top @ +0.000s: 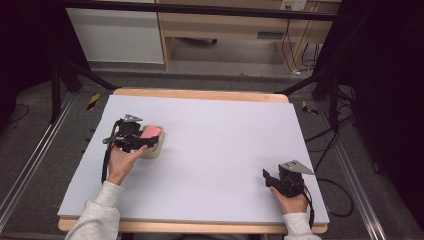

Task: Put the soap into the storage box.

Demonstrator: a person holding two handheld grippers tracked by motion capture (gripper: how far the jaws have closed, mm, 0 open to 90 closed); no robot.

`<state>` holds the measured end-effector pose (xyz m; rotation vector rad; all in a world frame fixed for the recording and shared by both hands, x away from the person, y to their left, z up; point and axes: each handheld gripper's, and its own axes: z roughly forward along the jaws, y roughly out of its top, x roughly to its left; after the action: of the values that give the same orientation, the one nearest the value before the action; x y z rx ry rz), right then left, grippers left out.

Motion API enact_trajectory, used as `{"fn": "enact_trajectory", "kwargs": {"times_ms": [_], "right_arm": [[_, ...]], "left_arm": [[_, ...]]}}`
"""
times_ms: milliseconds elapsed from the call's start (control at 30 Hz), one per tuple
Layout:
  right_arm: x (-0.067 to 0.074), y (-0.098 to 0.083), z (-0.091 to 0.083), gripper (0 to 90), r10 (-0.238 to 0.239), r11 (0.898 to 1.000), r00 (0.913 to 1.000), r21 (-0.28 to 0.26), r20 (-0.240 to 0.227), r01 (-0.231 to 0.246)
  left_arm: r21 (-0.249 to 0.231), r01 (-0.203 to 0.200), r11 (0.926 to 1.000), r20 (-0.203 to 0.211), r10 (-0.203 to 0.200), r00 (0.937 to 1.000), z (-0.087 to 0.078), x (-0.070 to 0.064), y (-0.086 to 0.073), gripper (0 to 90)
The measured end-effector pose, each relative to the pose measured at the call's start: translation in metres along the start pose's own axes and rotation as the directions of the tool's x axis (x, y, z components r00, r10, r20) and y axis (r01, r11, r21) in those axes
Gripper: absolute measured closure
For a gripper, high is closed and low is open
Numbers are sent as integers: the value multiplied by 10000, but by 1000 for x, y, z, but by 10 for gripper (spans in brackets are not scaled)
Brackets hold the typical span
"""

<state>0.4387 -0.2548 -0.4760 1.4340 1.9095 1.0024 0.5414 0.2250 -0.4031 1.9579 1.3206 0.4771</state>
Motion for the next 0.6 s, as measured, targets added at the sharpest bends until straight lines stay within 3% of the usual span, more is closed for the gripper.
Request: {"fn": "enact_trajectory", "kwargs": {"times_ms": [600], "right_arm": [[0, 0, 1, 358, -36, 10000, 10000, -30, -17, 36]], "left_arm": [[155, 248, 9996, -514, -240, 9984, 24, 15, -1, 374]]}}
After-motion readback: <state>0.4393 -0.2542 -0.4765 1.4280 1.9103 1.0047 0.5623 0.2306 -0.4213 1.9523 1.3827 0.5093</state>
